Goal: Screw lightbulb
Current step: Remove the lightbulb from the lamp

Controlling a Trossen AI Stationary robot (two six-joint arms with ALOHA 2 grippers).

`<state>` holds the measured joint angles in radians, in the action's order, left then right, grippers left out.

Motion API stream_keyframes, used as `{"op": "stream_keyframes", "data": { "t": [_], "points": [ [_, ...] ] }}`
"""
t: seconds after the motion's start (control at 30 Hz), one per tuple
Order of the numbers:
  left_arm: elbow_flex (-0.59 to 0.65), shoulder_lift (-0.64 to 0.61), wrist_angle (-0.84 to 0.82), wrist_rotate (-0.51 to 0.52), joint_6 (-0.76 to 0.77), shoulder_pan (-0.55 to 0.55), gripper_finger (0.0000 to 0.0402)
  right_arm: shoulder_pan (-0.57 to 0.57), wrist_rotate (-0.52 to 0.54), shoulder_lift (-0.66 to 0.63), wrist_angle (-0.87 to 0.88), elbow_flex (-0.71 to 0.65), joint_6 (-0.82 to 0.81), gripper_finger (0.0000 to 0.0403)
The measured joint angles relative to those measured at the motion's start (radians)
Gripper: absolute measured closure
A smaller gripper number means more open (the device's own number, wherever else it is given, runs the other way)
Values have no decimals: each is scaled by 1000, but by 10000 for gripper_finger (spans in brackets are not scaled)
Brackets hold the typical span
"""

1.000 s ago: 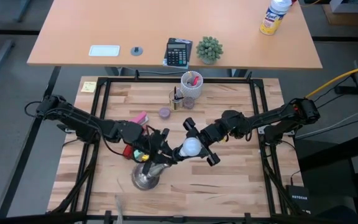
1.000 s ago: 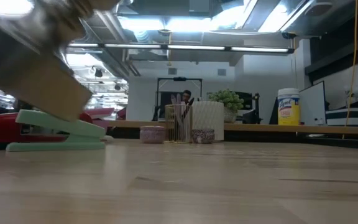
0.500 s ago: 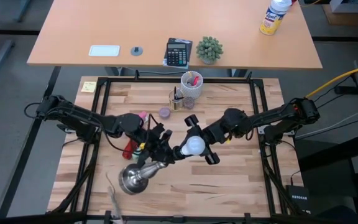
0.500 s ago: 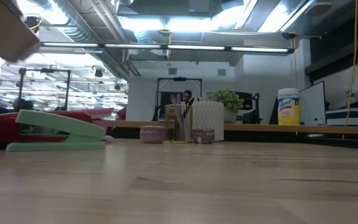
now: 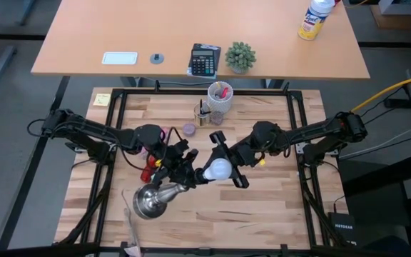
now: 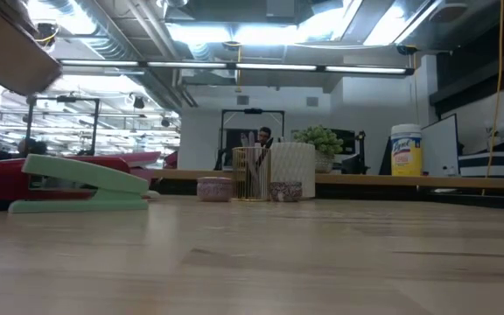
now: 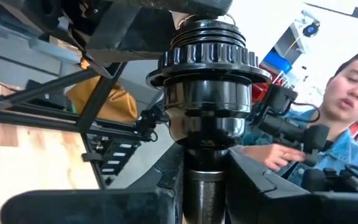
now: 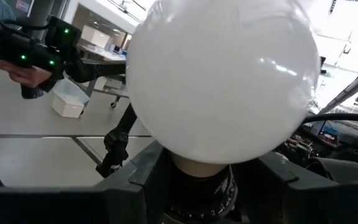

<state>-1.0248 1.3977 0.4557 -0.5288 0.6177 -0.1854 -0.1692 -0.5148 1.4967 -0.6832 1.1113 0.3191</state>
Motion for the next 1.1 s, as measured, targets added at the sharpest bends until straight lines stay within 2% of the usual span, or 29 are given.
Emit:
{"op": "stream_keyframes", "data": {
  "t": [0.1, 0.33, 0.6, 0.77, 1.0, 1.1],
  "points": [
    [-2, -2, -23, -4, -31, 14, 336, 0, 8, 0, 4, 2, -13, 241],
    [-3, -6, -64, 19, -86, 27, 336, -2, 100, 0, 8, 2, -96, 240],
    [-3, -6, -76, 125, -254, 27, 336, -2, 129, -2, 0, 2, -115, 240],
    [-3, -6, -81, 175, -334, 27, 336, 0, 144, -2, -5, 2, -200, 239],
    [-3, -4, -96, 218, -363, 27, 336, 0, 149, -2, -3, 2, -260, 238],
    [-3, -4, -122, 248, -366, 27, 336, 0, 188, -2, 7, 2, -291, 221]
  ]
}}
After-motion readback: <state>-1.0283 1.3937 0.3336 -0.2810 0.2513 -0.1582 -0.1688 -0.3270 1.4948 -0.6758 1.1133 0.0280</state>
